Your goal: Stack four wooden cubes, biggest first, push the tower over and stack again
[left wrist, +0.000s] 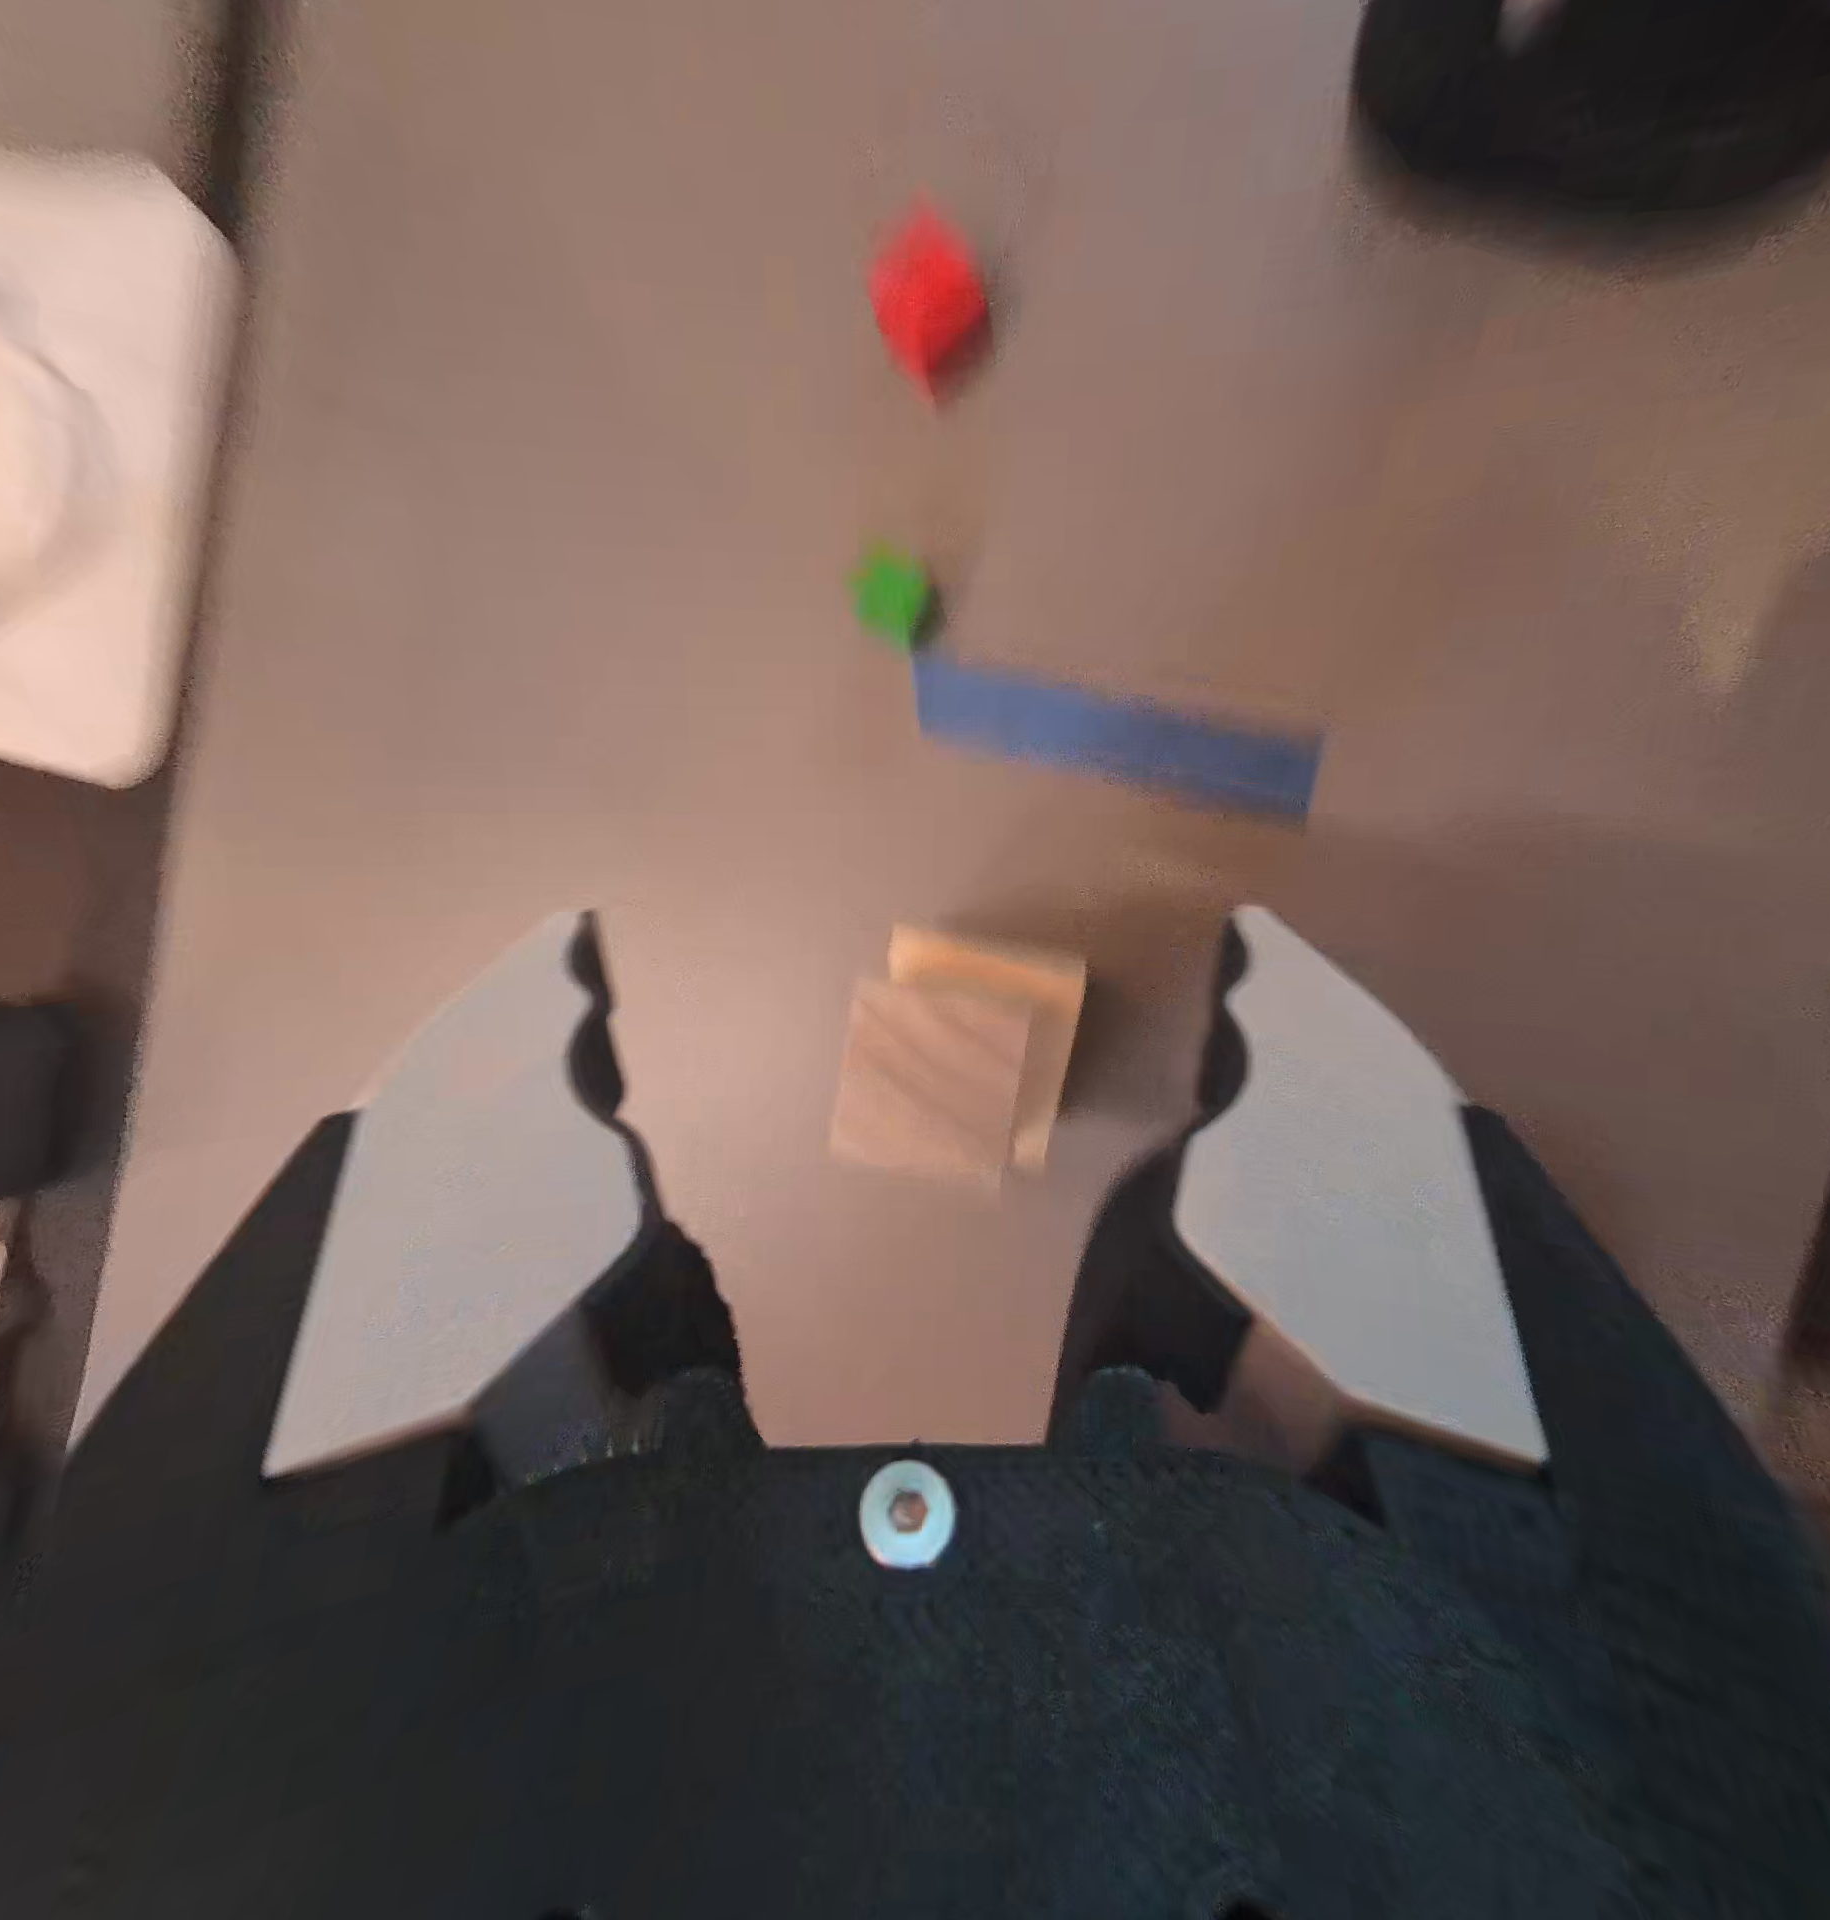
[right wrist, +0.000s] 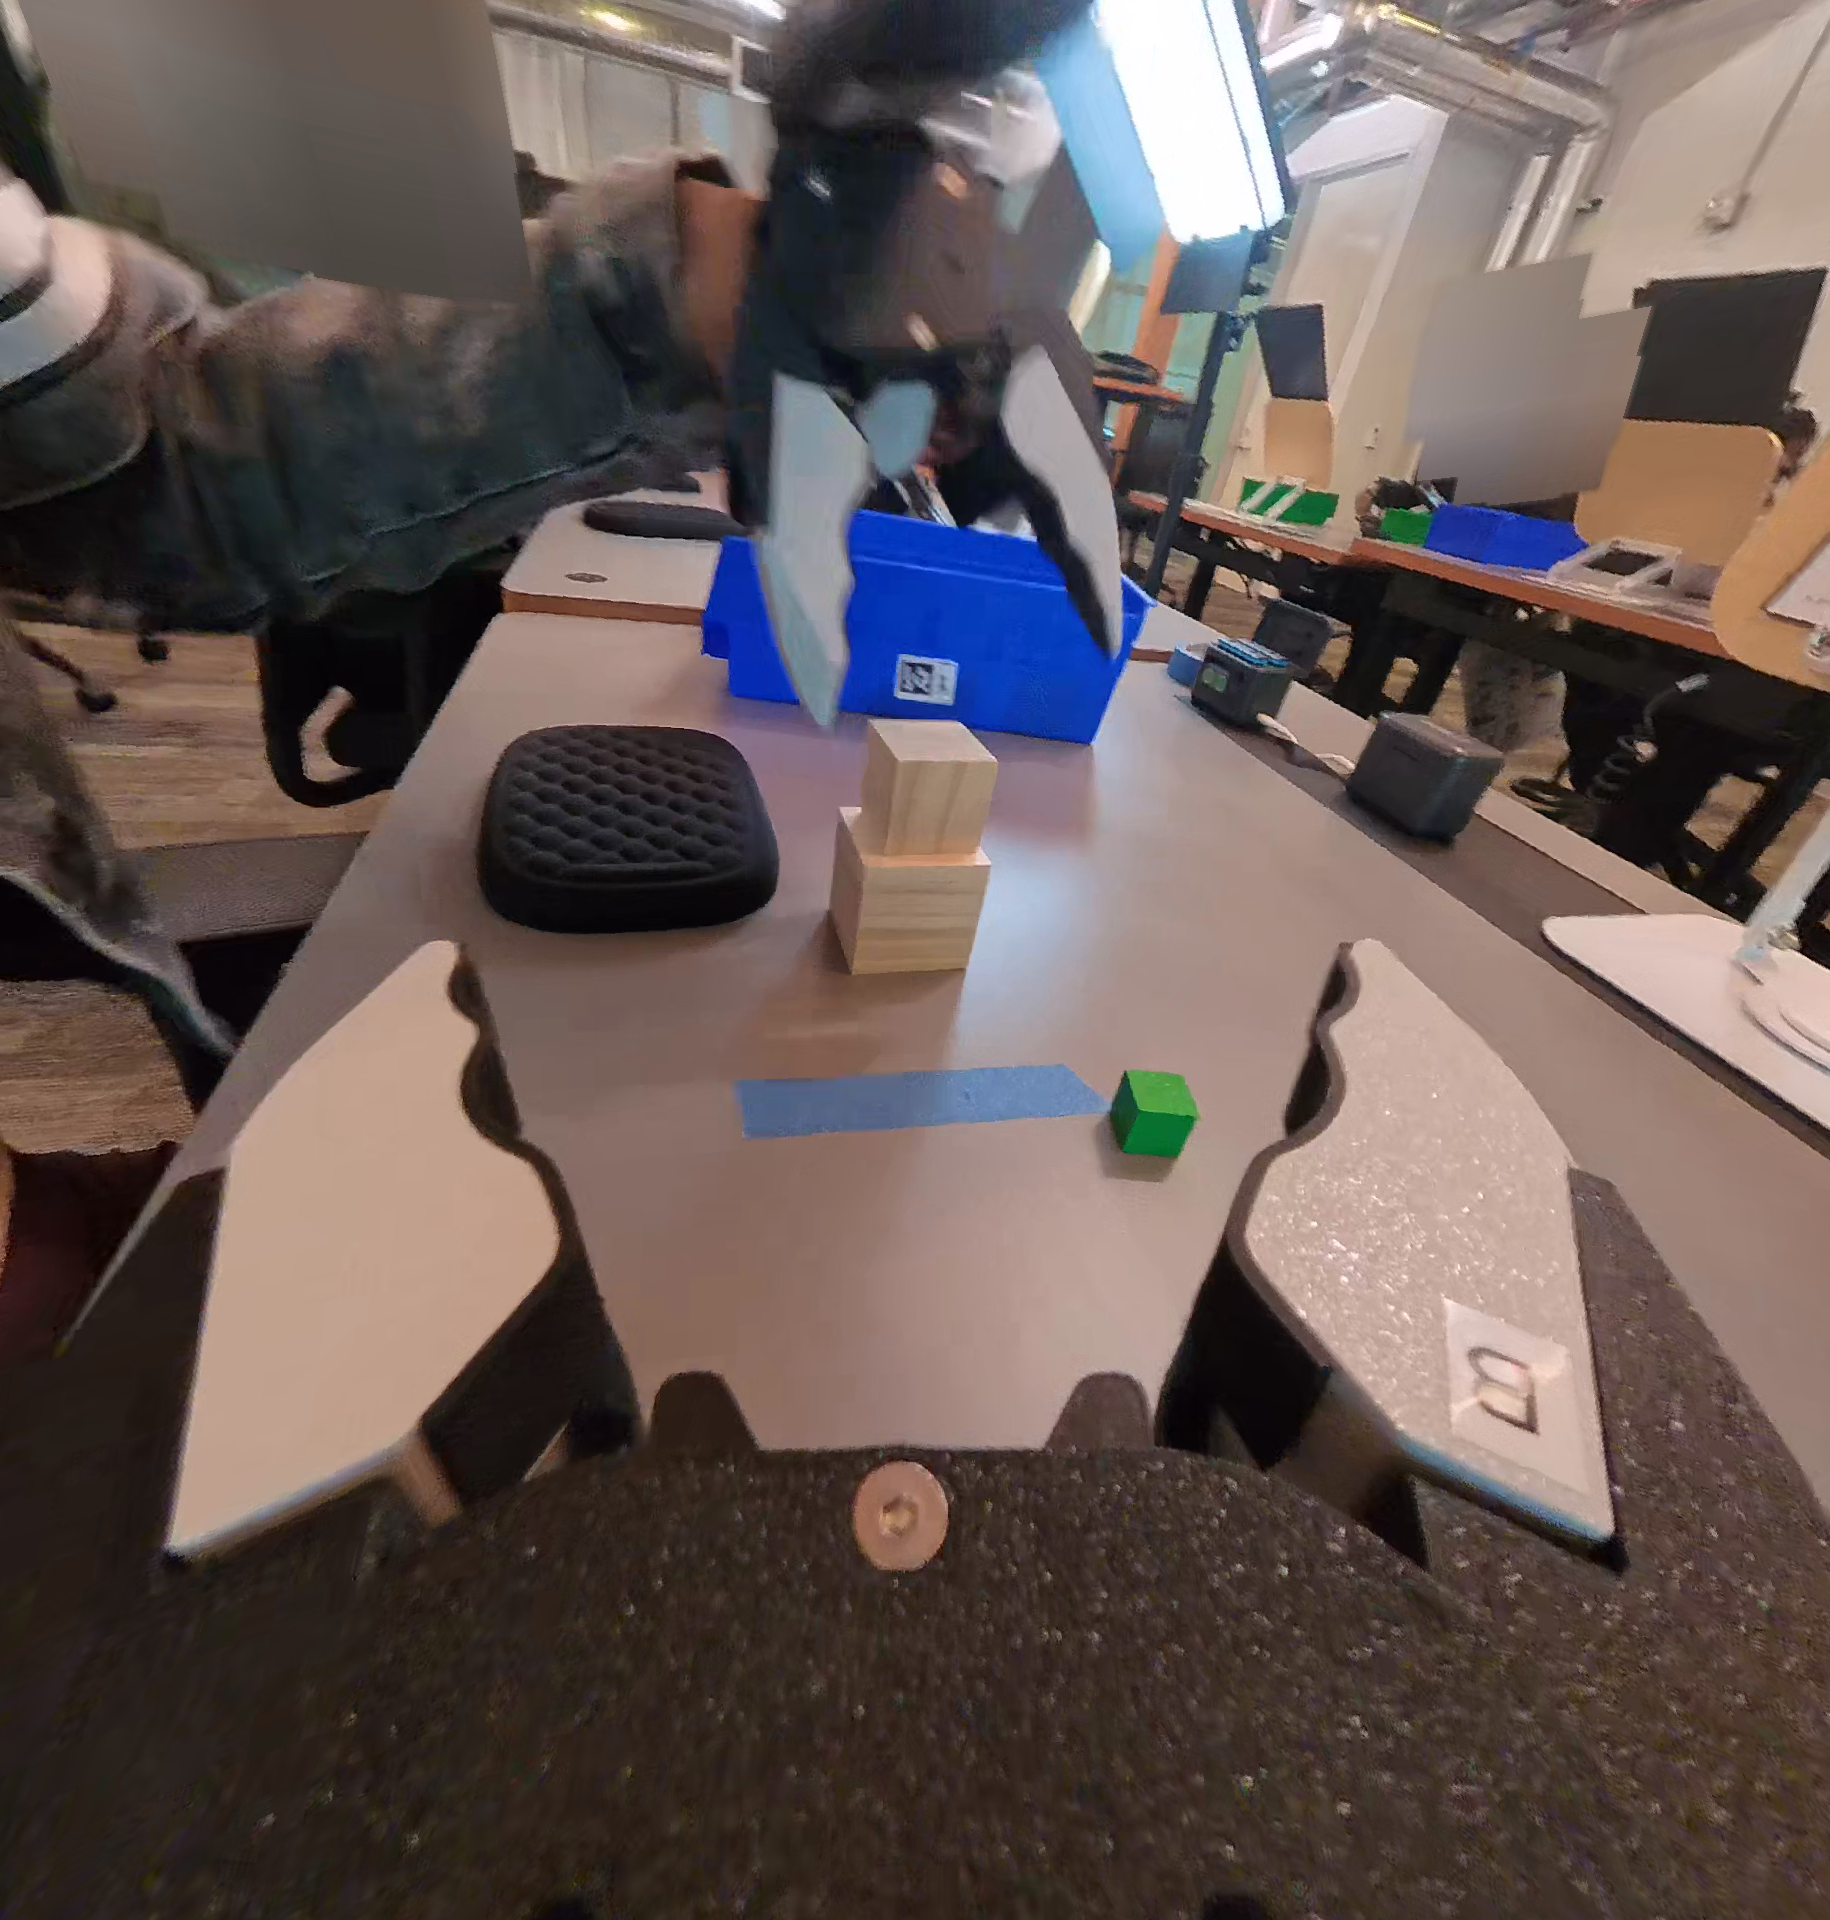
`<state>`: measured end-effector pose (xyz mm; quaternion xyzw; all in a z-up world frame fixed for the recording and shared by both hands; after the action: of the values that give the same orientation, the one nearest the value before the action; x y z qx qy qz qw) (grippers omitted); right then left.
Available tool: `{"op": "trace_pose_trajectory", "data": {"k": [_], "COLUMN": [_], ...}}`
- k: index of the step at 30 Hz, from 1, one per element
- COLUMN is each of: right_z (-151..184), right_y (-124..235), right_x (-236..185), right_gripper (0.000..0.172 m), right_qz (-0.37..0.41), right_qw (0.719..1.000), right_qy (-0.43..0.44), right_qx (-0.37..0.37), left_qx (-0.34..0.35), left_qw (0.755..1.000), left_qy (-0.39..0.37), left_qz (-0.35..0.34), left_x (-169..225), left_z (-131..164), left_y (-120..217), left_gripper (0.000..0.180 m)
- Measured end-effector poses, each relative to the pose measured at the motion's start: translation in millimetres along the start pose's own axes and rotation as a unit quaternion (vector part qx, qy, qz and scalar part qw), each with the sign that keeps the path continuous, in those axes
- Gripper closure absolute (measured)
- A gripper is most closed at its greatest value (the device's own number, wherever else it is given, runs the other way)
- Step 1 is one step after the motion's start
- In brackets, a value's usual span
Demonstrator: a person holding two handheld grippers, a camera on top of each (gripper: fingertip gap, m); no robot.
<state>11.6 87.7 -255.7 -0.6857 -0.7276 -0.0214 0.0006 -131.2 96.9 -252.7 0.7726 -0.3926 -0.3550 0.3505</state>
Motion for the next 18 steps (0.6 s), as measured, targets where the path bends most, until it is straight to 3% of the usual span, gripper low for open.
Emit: {"op": "trace_pose_trajectory", "data": {"k": [2, 4, 6, 9, 14, 15, 16, 18], "right_z": [10, 27, 46, 59, 92, 101, 107, 102], "right_y": [1, 3, 8, 10, 1, 0, -1, -3], "right_x": [15, 35, 58, 86, 118, 121, 123, 122], "right_gripper": [0.047, 0.066, 0.083, 0.100, 0.112, 0.121, 0.140, 0.144], "right_qz": [0.036, 0.085, 0.138, 0.167, 0.178, 0.178, 0.180, 0.177], "right_qw": [0.999, 0.990, 0.969, 0.950, 0.921, 0.915, 0.910, 0.917], "right_qy": [-0.017, -0.057, -0.103, -0.133, -0.123, -0.121, -0.123, -0.142], "right_qx": [-0.036, -0.100, -0.175, -0.229, -0.325, -0.340, -0.352, -0.328], "left_qx": [0.183, 0.355, 0.455, 0.500, 0.494, 0.493, 0.491, 0.486], "left_qw": [0.978, 0.917, 0.853, 0.804, 0.790, 0.788, 0.785, 0.777], "left_qy": [0.038, 0.089, 0.121, 0.148, 0.155, 0.152, 0.146, 0.128], "left_qz": [-0.087, -0.161, -0.222, -0.287, -0.328, -0.338, -0.350, -0.378], "left_x": [-5, -1, 8, 26, 52, 55, 57, 60], "left_z": [-37, -60, -62, -51, -44, -45, -45, -48], "left_y": [21, 50, 72, 78, 65, 63, 62, 61], "left_gripper": [0.052, 0.051, 0.050, 0.050, 0.052, 0.055, 0.058, 0.067]}}
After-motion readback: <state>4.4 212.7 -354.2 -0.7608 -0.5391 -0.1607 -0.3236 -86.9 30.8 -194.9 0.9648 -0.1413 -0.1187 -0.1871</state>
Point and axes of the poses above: each gripper's, where its closed fingertips meet, y back along the fingers, z out of its underside, x = y × z across the jaws, the point moved 1 cm from there along y, back along the fingers, and after that the axes turned 6 degrees about -y, right-handed, at the moved point
